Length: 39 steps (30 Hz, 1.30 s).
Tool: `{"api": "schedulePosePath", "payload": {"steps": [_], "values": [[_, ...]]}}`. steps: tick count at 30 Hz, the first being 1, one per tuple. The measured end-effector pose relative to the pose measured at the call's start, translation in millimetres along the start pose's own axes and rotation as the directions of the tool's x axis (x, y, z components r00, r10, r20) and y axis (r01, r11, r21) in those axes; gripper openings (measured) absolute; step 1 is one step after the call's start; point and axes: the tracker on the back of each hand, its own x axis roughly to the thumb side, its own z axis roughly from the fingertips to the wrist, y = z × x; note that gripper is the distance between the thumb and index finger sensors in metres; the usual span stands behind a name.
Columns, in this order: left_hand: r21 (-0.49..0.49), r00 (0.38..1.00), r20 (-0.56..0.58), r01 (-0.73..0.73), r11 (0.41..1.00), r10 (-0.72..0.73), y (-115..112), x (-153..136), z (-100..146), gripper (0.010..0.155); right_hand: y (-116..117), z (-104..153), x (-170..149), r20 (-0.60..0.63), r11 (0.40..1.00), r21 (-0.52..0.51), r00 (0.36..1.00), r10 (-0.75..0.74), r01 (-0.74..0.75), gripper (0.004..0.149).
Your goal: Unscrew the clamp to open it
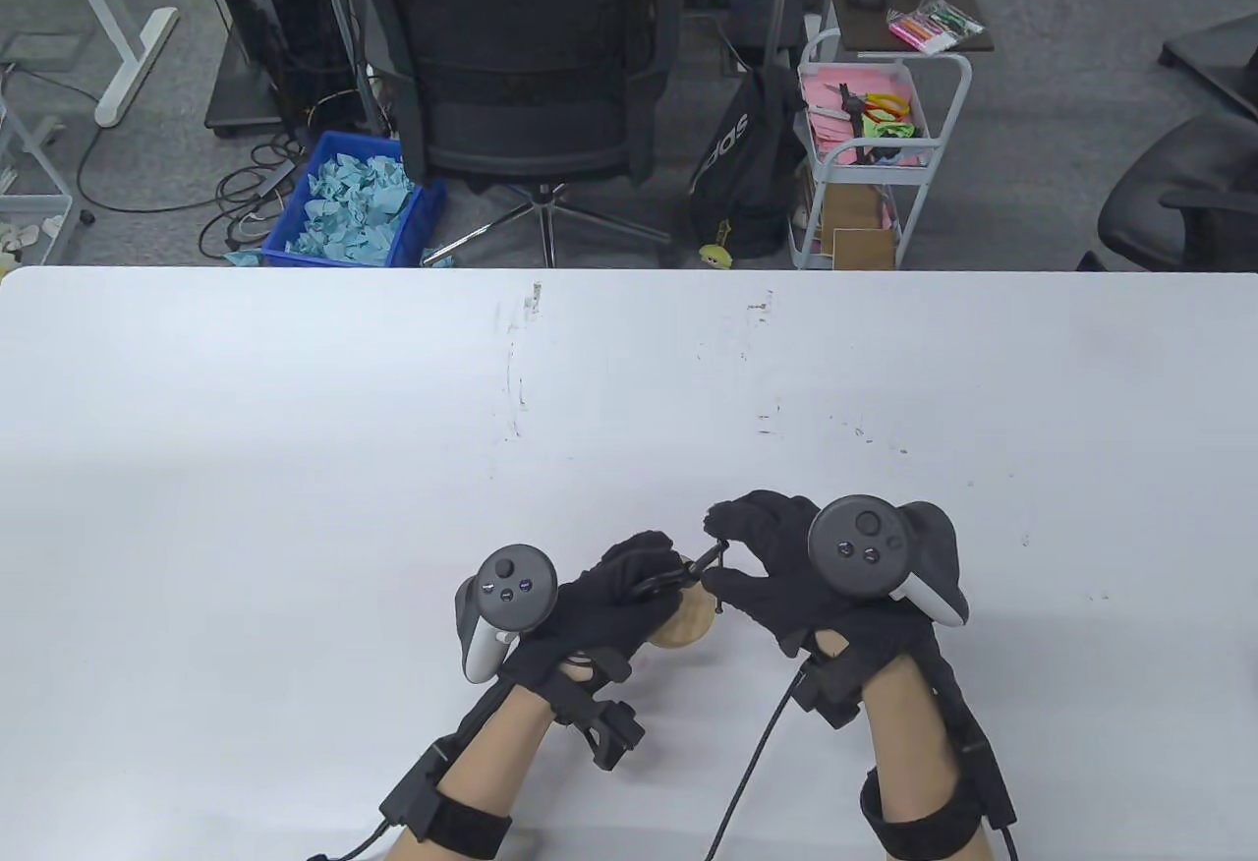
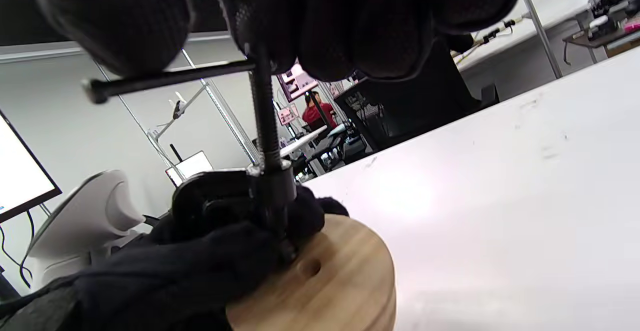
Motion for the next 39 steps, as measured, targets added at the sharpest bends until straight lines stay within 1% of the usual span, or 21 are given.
{"api": "schedulePosePath", "payload": {"steps": [4,8,9,10,16,21,22,23,25,28,31,33,34,36,37,38,39], "values": [[-0.002,1.0,-0.007,-0.009,1.0,0.009,1,-1,0,0.043,1,-2,3,0.005,1.0,0.0,1.0,0.016,-0.016,0.057],[-0.021,1.0,-0.001,-0.019,1.0,0.019,-1,-1,-1,0.043,2,-3,5,0.048,0.998,-0.062,0.998,0.034,-0.031,0.048],[-0.025,1.0,0.001,-0.02,0.999,0.02,-2,-1,0,0.043,2,-4,5,0.047,0.998,-0.055,0.998,0.04,-0.038,0.047],[-0.033,1.0,0.005,-0.02,0.999,0.02,-4,-1,-1,0.043,3,-4,5,0.04,0.998,-0.027,0.998,0.051,-0.05,0.046],[-0.045,1.0,0.002,-0.019,0.999,0.019,-5,-1,-2,0.043,3,-5,3,0.048,0.999,-0.032,0.998,0.034,-0.033,0.045],[-0.011,0.999,-0.004,-0.037,0.999,0.037,3,-2,-1,0.043,-1,-3,2,0.048,0.998,-0.066,0.999,-0.001,0.004,0.051],[-0.006,0.999,-0.007,-0.043,0.999,0.043,4,-2,-1,0.043,-2,-2,0,0.039,0.997,-0.075,0.999,-0.003,0.006,0.052],[0.002,0.999,-0.01,-0.05,0.999,0.05,6,-3,-1,0.043,-3,-1,-2,0.014,0.994,-0.106,1.0,-0.001,0.002,0.053],[0.015,0.999,-0.014,-0.045,0.999,0.045,8,-3,0,0.043,-5,0,-5,0.002,0.988,-0.156,1.0,0.003,-0.003,0.054],[0.026,0.999,-0.019,-0.049,0.998,0.049,11,-3,0,0.043,-11,3,-9,-0.01,0.984,-0.176,0.999,-0.03,0.028,0.051],[0.05,0.997,-0.023,-0.075,0.996,0.077,15,-4,1,0.043,-12,4,-16,-0.041,0.99,-0.138,0.998,-0.048,0.042,0.048],[0.063,0.995,-0.016,-0.098,0.993,0.099,17,-3,2,0.043,-8,1,-24,-0.102,0.997,-0.071,0.994,-0.045,0.038,0.052],[0.068,0.994,-0.012,-0.104,0.992,0.105,18,-3,3,0.043,-4,-1,-29,-0.139,0.999,-0.018,0.989,-0.046,0.044,0.055],[0.079,0.993,-0.001,-0.116,0.99,0.116,20,-2,4,0.043,9,-9,-42,-0.186,0.996,0.061,0.981,-0.06,0.073,0.055],[0.081,0.993,0.003,-0.121,0.989,0.121,21,-2,4,0.043,19,-14,-51,-0.214,0.992,0.079,0.973,-0.082,0.101,0.055],[0.082,0.993,0.004,-0.122,0.989,0.122,21,-2,4,0.043,23,-15,-55,-0.229,0.99,0.087,0.969,-0.093,0.115,0.055],[0.082,0.992,0.006,-0.124,0.989,0.124,21,-2,4,0.043,35,-19,-64,-0.259,0.979,0.121,0.958,-0.127,0.162,0.057]]}}
